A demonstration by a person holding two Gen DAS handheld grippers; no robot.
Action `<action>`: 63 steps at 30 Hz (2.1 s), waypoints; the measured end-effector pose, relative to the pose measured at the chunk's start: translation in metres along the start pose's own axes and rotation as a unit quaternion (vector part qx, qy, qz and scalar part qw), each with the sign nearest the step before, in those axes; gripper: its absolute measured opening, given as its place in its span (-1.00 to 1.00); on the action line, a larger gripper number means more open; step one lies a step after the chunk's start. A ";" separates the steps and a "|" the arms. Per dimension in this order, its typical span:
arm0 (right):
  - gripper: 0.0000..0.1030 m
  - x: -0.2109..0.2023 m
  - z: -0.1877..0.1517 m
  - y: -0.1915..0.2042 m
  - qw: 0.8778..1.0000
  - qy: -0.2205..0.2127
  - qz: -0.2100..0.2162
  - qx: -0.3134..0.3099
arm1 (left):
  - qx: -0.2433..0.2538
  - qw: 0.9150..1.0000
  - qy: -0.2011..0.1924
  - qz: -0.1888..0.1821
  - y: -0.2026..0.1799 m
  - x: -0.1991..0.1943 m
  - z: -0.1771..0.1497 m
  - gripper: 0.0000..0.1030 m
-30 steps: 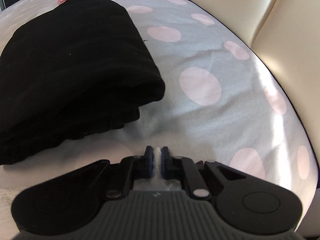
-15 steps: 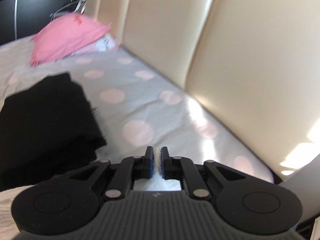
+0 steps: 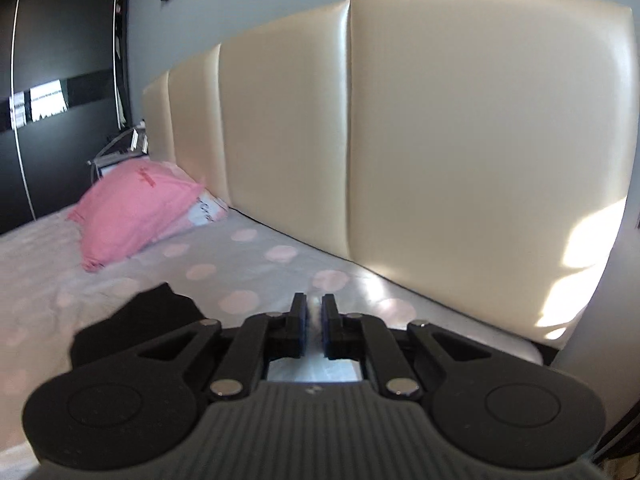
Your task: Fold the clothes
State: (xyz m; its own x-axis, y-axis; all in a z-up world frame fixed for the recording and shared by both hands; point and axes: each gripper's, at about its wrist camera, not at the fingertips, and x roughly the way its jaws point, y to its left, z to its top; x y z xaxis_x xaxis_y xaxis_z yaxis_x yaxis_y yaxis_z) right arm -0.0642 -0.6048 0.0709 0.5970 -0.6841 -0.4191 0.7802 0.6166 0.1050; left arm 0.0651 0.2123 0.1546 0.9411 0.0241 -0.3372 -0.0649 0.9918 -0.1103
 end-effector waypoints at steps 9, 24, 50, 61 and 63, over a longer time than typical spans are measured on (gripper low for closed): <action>-0.83 -0.084 0.017 0.030 0.993 -0.088 0.065 0.040 | -0.012 0.998 -0.049 0.031 0.024 -0.039 0.033 -0.96; -0.83 -0.028 -0.015 0.033 0.999 -0.026 -0.009 -0.021 | 0.016 0.986 0.163 0.019 0.018 0.071 -0.038 -0.95; -0.55 0.180 -0.067 0.174 0.987 0.076 -0.030 -0.140 | 0.182 0.947 0.254 0.069 -0.041 0.229 -0.097 -0.87; 0.32 0.118 -0.056 0.162 0.995 0.052 0.023 -0.085 | 0.136 0.965 0.219 0.051 -0.034 0.195 -0.079 -0.67; 0.32 0.100 -0.057 0.167 0.993 0.060 0.060 -0.084 | 0.138 0.968 0.207 0.035 -0.039 0.179 -0.076 -0.52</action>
State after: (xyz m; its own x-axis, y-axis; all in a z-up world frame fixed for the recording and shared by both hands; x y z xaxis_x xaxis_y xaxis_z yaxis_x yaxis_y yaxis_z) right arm 0.1156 -0.5482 -0.0051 0.6489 -0.5571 -0.5183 0.6569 0.7539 0.0122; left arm 0.2111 0.1685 0.0278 0.7200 0.0964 -0.6873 0.0209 0.9869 0.1603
